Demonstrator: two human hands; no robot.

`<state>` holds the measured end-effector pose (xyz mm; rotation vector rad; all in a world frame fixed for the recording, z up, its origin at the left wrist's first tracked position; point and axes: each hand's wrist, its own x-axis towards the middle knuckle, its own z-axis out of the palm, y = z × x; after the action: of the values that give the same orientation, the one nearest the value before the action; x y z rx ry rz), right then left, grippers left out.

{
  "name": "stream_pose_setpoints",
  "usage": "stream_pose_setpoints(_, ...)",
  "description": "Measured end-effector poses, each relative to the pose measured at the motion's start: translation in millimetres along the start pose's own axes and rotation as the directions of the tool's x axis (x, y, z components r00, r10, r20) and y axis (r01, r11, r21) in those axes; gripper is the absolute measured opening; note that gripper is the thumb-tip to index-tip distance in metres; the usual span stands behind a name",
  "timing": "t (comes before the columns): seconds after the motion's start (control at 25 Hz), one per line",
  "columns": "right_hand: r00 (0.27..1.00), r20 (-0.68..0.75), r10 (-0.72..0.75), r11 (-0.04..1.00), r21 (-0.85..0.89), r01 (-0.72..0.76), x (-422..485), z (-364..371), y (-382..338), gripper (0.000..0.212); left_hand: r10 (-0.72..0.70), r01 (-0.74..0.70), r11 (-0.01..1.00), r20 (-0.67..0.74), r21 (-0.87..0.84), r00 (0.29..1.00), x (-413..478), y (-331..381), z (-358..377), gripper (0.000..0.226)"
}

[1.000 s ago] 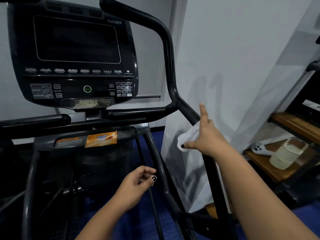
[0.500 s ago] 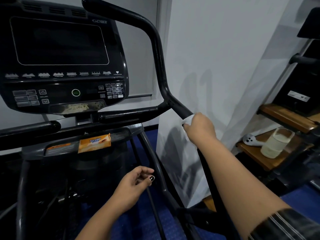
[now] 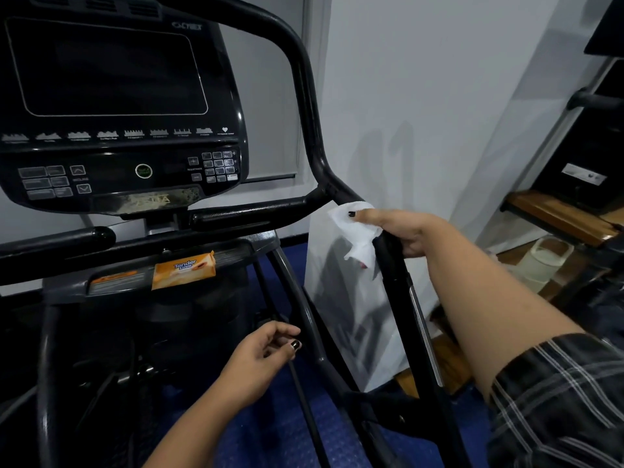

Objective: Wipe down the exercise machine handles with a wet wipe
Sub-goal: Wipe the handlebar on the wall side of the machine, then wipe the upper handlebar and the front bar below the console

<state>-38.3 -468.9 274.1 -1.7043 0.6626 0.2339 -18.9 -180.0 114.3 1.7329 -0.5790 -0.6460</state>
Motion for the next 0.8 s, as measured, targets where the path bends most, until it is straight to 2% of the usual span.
stream_pose_setpoints(0.08,0.998,0.002,-0.064,0.997,0.042,0.064,-7.6,-0.9,19.3,0.046,0.005,-0.005,1.0,0.0,-0.003,1.0,0.7,4.4,1.9,0.019)
stream_pose_setpoints(0.28,0.977,-0.097,-0.192,0.978,0.066,0.198,-29.8,6.9,56.0,0.038,0.053,-0.053,0.999,0.032,-0.005,0.998,6.0,16.7,12.0,0.018)
stream_pose_setpoints(0.36,0.961,-0.099,-0.259,0.966,-0.012,0.259,-41.2,10.2,61.1,0.025,0.062,-0.063,0.998,0.047,0.016,0.997,8.2,18.5,10.7,0.018)
stream_pose_setpoints(0.4,0.953,-0.113,-0.28,0.958,-0.104,0.269,-48.0,12.4,61.5,0.019,0.062,-0.064,0.998,0.052,0.027,0.997,9.1,18.9,9.3,0.018)
stream_pose_setpoints(0.48,0.938,-0.219,-0.27,0.92,-0.346,0.184,-56.6,22.2,64.4,0.012,0.068,-0.071,0.996,0.058,0.047,0.996,11.5,19.8,6.1,0.018)
stream_pose_setpoints(0.56,0.878,-0.406,-0.254,0.846,-0.533,-0.002,-57.2,42.2,64.7,0.011,0.096,-0.102,0.99,0.066,0.094,0.993,18.5,25.4,3.0,0.019)
stream_pose_setpoints(0.6,0.828,-0.499,-0.254,0.776,-0.616,-0.133,-54.4,54.3,63.6,0.02,0.117,-0.127,0.983,0.078,0.134,0.99,23.1,31.0,1.3,0.02)
stream_pose_setpoints(0.68,0.741,-0.619,-0.261,0.592,-0.709,-0.383,-45.9,75.1,58.2,0.053,0.18,-0.201,0.95,0.105,0.238,0.978,35.2,47.9,-4.4,0.019)
stream_pose_setpoints(0.72,0.702,-0.642,-0.31,0.536,-0.727,-0.428,-40.9,79.6,53.9,0.059,0.221,-0.243,0.927,0.109,0.284,0.969,42.7,58.9,-8.1,0.02)
stream_pose_setpoints(0.8,0.646,-0.634,-0.425,0.506,-0.758,-0.411,-29.4,77.6,38.8,0.049,0.322,-0.334,0.859,0.097,0.388,0.942,59.0,83.7,-19.4,0.021)
